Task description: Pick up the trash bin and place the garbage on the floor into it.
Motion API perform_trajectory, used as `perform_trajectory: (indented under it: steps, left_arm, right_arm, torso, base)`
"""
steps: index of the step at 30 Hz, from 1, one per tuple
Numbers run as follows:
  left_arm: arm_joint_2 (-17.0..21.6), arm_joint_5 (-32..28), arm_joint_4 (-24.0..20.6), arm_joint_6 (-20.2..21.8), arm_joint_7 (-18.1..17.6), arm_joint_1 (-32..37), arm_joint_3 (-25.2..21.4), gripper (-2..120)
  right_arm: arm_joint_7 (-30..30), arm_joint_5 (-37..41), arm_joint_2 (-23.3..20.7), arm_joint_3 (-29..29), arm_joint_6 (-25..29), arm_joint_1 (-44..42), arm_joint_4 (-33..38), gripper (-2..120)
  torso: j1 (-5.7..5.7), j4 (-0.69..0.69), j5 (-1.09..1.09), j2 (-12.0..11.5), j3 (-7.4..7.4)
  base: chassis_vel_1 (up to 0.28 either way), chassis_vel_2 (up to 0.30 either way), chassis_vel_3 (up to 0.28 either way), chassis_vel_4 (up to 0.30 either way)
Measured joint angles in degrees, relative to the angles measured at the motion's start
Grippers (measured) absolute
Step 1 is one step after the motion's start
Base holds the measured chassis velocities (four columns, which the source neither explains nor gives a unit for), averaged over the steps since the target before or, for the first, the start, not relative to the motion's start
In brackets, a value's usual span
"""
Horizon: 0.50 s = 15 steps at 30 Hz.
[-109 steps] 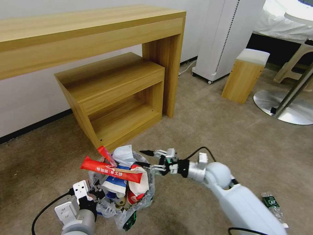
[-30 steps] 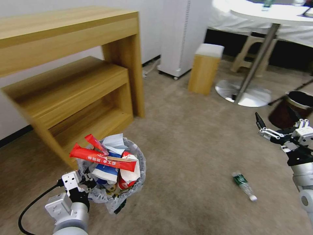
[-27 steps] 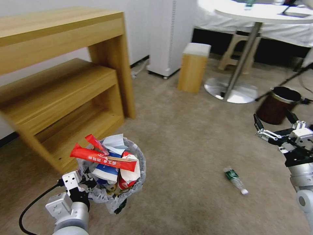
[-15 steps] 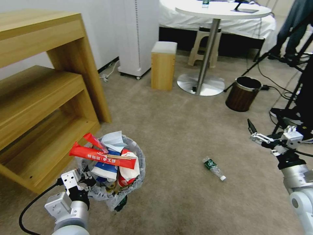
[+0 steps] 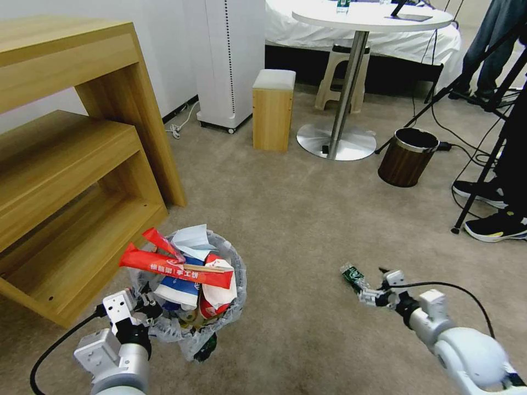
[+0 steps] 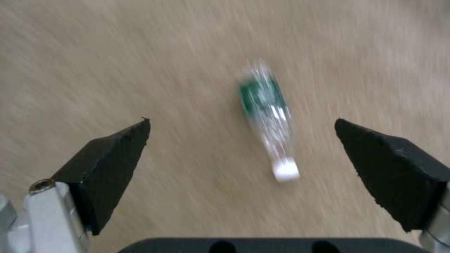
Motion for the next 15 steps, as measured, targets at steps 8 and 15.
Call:
perform_trajectory:
  steps: [8, 15]
  left_arm:
    - [0.15, -0.03, 0.24, 0.00, -0.01, 0.11, -0.21, 0]
    - [0.01, -0.07, 0.95, 0.06, -0.01, -0.19, -0.17, 0]
  right_arm:
    - [-12.57, -10.30, -1.14, -0.17, 9.14, 11.34, -19.42, 100]
    - [-15.49, -13.14, 1.78, -1.53, 23.95, 20.76, -34.36, 100]
  torso:
    - [0.00, -0.01, 0.00, 0.00, 0.00]
    - [0.01, 0.00, 0.01, -0.01, 0.01]
  base:
    - [0.000, 0.000, 0.000, 0.000]
    - [0.000, 0.000, 0.000, 0.000]
